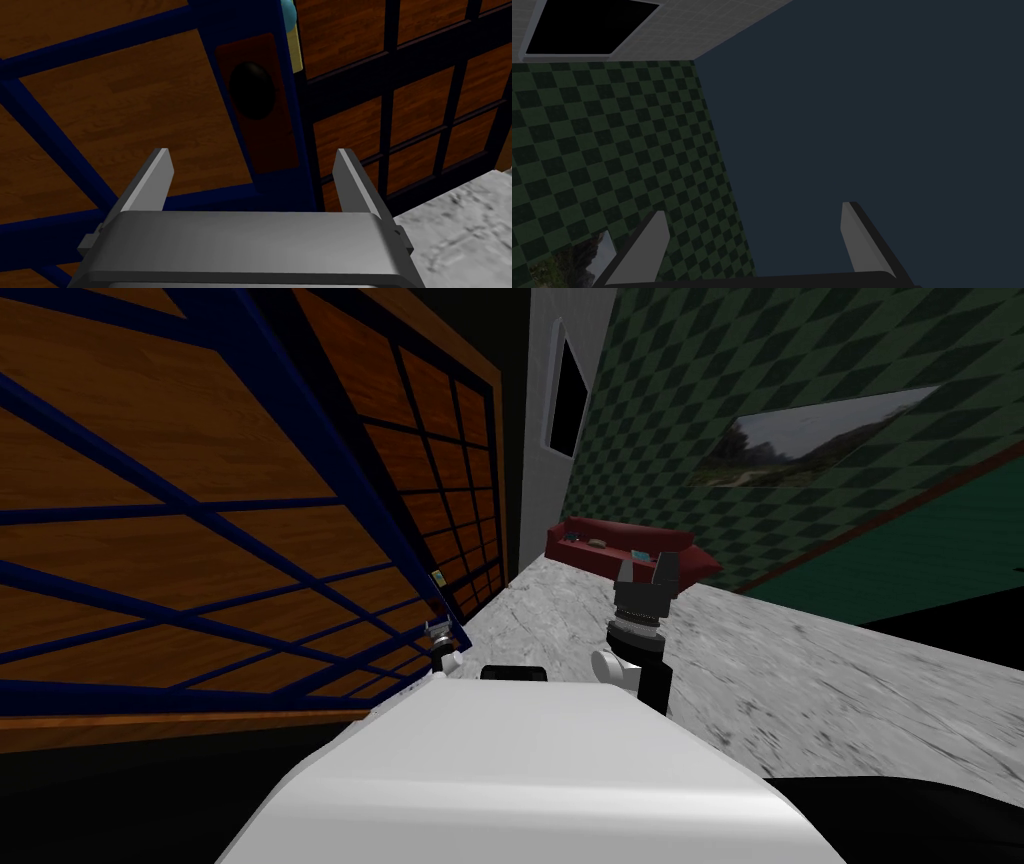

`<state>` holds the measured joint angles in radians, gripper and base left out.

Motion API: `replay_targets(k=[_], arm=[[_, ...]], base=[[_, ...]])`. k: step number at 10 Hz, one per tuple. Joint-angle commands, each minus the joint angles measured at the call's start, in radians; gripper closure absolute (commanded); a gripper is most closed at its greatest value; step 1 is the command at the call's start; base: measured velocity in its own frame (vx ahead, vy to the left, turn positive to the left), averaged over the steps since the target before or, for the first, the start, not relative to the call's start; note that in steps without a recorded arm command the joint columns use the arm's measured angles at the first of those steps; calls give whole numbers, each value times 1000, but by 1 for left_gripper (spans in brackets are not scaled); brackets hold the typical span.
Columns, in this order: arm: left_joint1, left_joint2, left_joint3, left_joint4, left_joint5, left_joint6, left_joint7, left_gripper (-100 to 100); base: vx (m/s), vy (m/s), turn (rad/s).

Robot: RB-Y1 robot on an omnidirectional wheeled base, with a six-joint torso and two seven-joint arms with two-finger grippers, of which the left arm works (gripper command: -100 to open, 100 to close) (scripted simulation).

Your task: Pull the door open

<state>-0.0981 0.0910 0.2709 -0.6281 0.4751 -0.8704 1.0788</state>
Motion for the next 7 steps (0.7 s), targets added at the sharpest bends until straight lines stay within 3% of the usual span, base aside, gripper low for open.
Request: replay_targets(k=[1, 4, 6, 7], arm=[[-4, -3, -5, 2, 15, -2, 45, -100], [-12, -11, -14, 2, 47, -5, 128, -100], [-15, -14, -19, 3, 60, -7, 161, -100], [-16, -12, -17, 6, 56, -8, 149, -100]], base=[[-51, -2, -27], [-78, 1, -52], [-71, 0, -30], [-30, 4, -5]])
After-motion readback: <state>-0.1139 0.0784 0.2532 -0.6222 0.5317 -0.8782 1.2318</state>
